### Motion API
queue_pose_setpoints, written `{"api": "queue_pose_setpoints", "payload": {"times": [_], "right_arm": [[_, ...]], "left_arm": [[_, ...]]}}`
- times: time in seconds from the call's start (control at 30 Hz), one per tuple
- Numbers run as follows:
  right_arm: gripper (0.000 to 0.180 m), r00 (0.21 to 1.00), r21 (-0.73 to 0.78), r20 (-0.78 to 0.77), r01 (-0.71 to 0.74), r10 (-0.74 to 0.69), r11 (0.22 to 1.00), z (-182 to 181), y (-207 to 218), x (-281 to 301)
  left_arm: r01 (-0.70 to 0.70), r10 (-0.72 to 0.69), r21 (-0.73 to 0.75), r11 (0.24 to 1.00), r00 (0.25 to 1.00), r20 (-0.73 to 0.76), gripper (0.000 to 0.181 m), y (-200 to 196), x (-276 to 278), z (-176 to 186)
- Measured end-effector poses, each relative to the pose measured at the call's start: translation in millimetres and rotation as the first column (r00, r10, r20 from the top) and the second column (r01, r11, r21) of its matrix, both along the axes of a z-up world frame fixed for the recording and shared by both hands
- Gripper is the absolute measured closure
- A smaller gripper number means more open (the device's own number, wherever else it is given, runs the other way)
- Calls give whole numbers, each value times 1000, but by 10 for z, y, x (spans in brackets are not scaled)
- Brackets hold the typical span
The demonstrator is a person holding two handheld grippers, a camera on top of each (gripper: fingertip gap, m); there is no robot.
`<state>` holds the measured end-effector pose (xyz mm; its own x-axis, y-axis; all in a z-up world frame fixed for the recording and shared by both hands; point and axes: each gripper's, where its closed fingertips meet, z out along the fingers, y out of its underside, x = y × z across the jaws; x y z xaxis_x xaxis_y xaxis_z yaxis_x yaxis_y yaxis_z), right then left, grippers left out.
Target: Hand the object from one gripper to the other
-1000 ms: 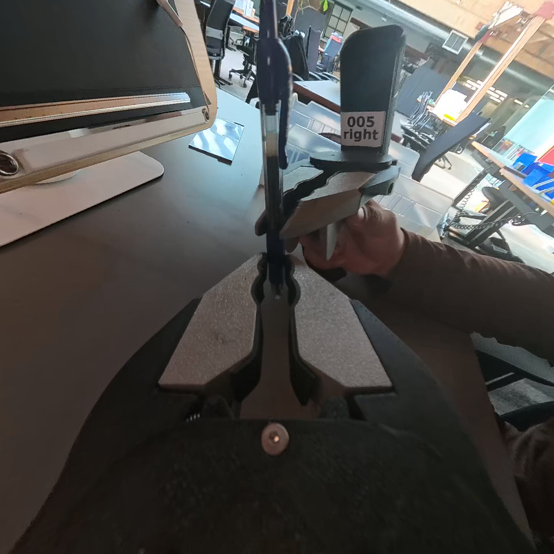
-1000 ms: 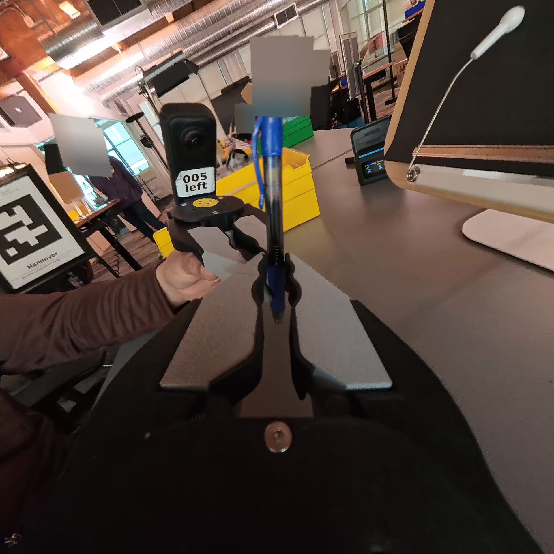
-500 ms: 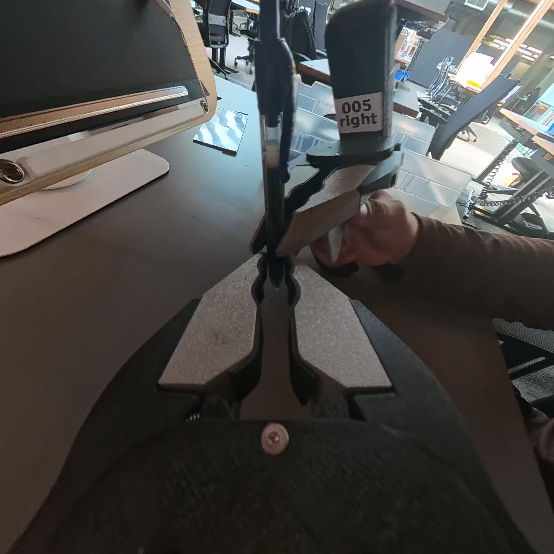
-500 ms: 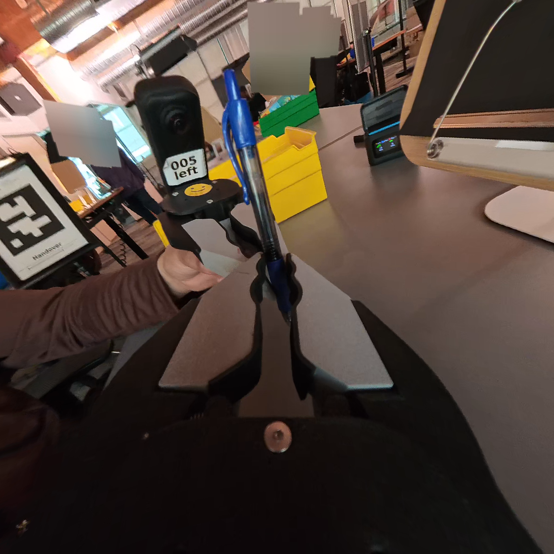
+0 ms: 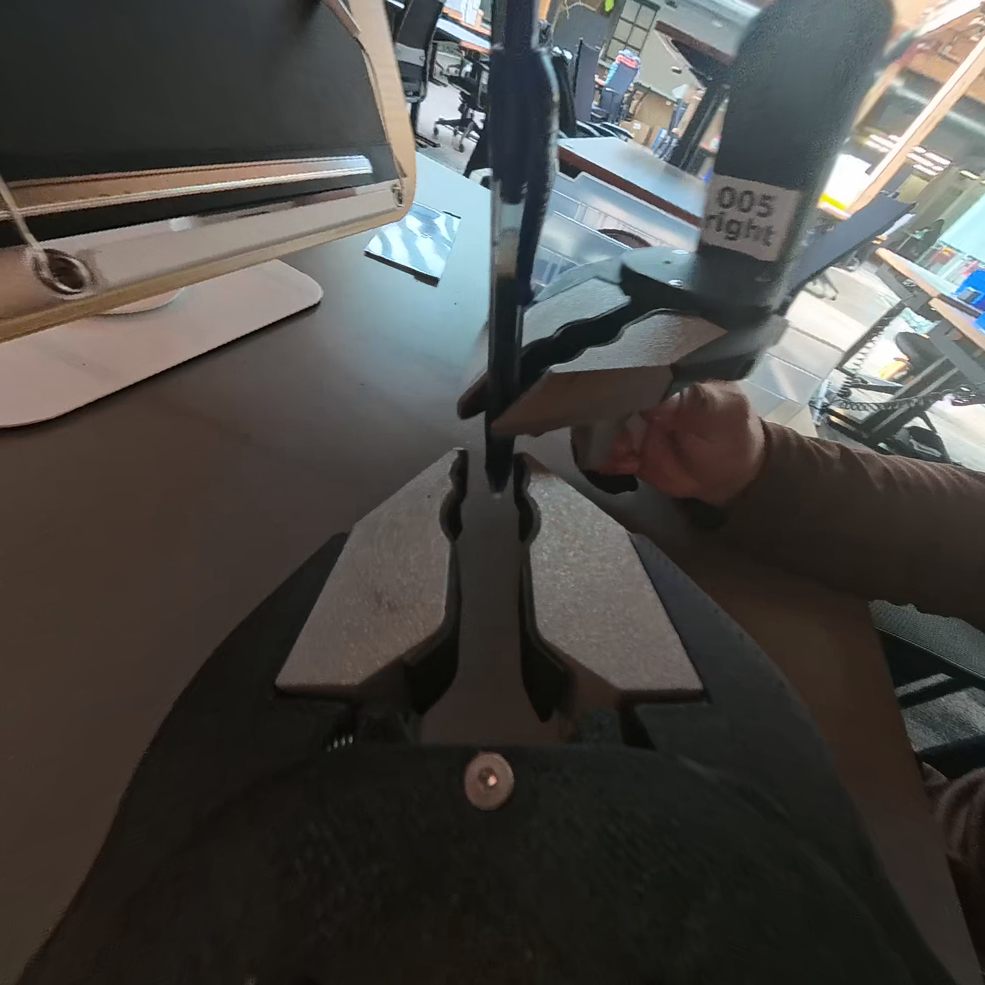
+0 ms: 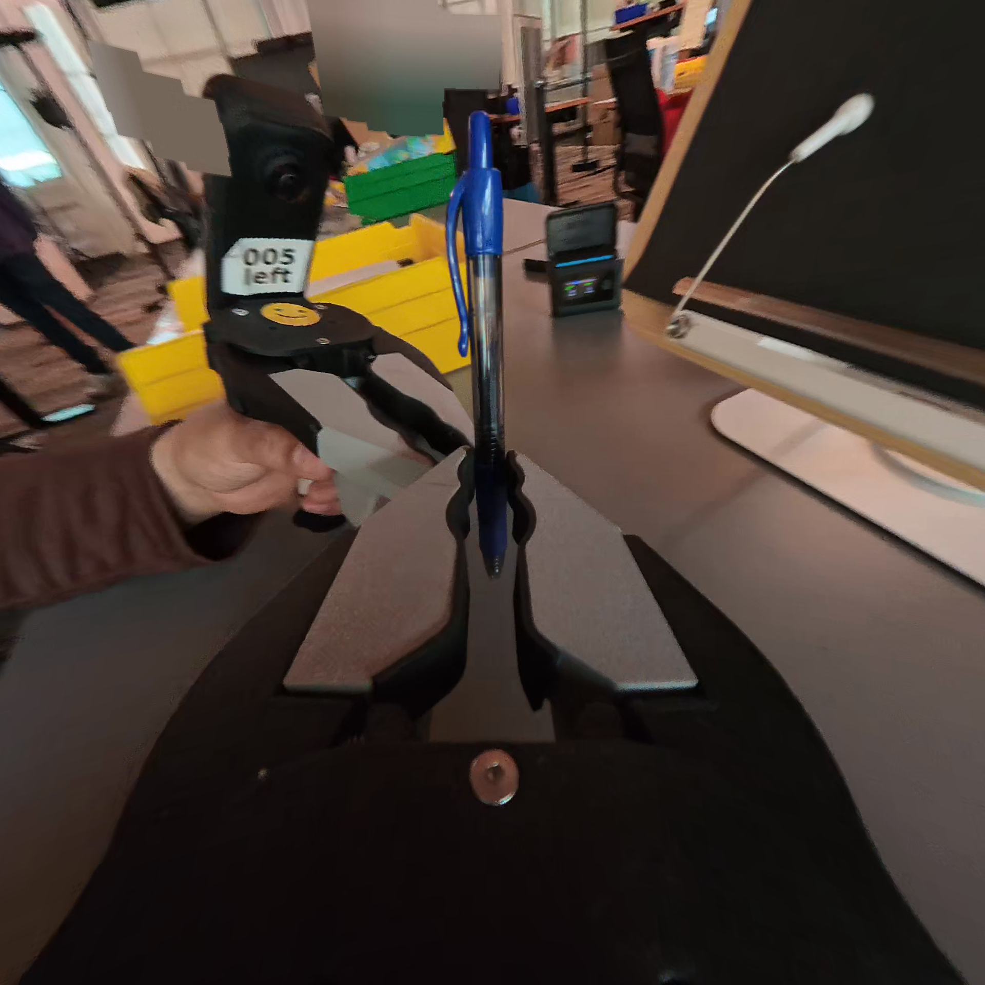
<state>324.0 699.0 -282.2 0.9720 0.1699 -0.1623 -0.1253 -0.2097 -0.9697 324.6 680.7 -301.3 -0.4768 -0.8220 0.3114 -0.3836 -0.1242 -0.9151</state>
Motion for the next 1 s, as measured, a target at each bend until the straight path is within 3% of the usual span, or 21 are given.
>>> {"api": "queue_pose_setpoints", "payload": {"times": [0.2, 0.57, 0.63, 0.77, 0.87, 0.93, 1.0], "right_arm": [[172, 909, -43, 349, 260, -229, 965, -49, -70, 344], [172, 668, -24, 723, 281, -177, 959, -111, 44, 114], [172, 685, -26, 713, 237, -149, 971, -119, 65, 0], [171, 751, -36, 648, 199, -129, 979, -122, 78, -42], [145, 809, -58, 582, 147, -86, 987, -130, 52, -66], [140, 875, -48, 474, 139, -100, 989, -73, 15, -36], [137, 960, -58, 262, 118, -99, 991, -23, -21, -6]], "left_arm": [[-38, 40, -38, 999, 997, 63, 149, 103, -5, 168], [-78, 92, -100, 992, 985, 144, 152, 222, -35, 380], [-56, 72, -96, 994, 983, 168, 175, 192, -55, 409], [-51, 57, -40, 998, 983, 175, 175, 181, -81, 429], [-60, 69, -47, 997, 973, 220, 175, 236, -115, 532], [-92, 99, -38, 995, 958, 268, 175, 314, -140, 623], [-136, 127, -1, 991, 924, 362, 175, 378, -189, 759]]}}
